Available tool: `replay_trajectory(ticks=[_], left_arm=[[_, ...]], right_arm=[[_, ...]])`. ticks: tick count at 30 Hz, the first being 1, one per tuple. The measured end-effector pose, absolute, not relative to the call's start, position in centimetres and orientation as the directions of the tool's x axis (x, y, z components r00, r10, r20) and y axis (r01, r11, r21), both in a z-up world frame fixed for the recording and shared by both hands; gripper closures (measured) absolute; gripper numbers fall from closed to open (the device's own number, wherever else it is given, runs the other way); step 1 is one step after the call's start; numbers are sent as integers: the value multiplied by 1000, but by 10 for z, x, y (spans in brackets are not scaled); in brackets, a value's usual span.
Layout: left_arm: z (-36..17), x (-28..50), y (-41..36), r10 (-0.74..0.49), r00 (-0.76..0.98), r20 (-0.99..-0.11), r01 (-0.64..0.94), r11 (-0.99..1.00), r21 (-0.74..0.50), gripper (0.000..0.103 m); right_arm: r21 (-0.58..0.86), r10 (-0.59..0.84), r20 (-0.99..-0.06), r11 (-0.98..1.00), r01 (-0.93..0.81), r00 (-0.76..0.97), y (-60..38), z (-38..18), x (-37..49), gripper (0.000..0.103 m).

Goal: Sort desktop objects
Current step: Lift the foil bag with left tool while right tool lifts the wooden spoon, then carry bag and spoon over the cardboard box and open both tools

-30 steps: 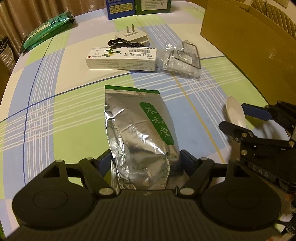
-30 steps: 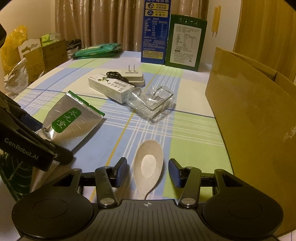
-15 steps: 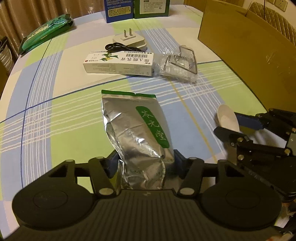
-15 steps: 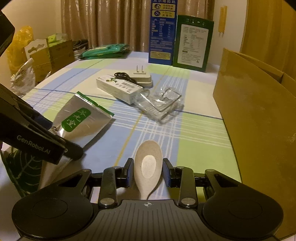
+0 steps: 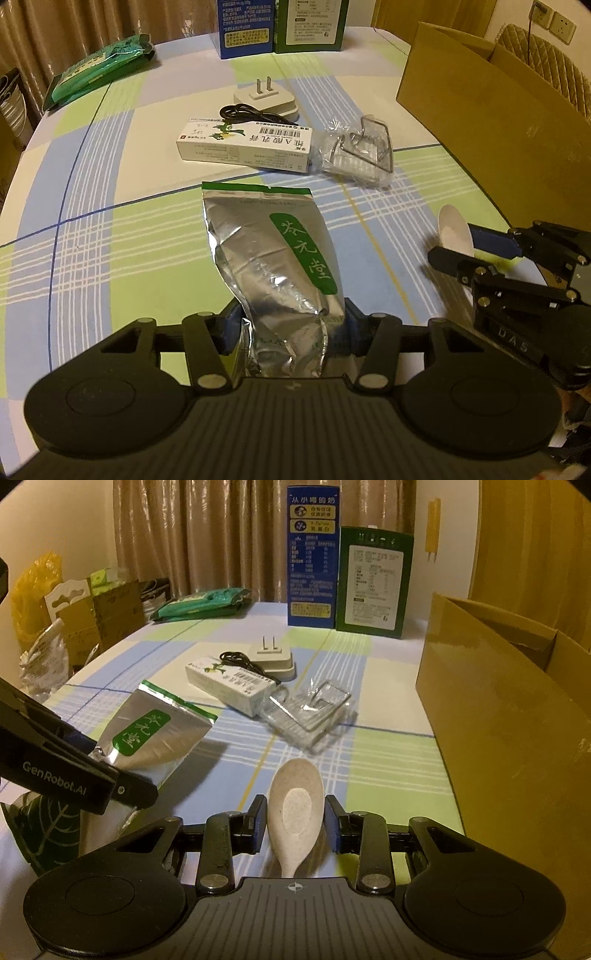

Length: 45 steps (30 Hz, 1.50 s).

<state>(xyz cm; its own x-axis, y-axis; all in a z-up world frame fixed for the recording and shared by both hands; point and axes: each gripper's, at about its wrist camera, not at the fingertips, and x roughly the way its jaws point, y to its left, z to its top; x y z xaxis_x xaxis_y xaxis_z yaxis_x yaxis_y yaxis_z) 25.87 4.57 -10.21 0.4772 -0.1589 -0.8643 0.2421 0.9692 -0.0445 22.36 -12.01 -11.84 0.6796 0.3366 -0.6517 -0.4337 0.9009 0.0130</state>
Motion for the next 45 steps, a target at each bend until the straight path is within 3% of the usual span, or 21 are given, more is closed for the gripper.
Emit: replay_trajectory(ticks=[23, 45], left_arm=[[-40, 253, -1, -240, 560, -793, 344, 938, -40, 54], [23, 240, -81, -376, 602, -704, 462, 884, -78, 54]], right_arm=[[-8, 296, -573, 930, -366, 764, -155, -59, 221, 73], [-35, 217, -422, 966, -255, 880, -217, 19, 206, 73]])
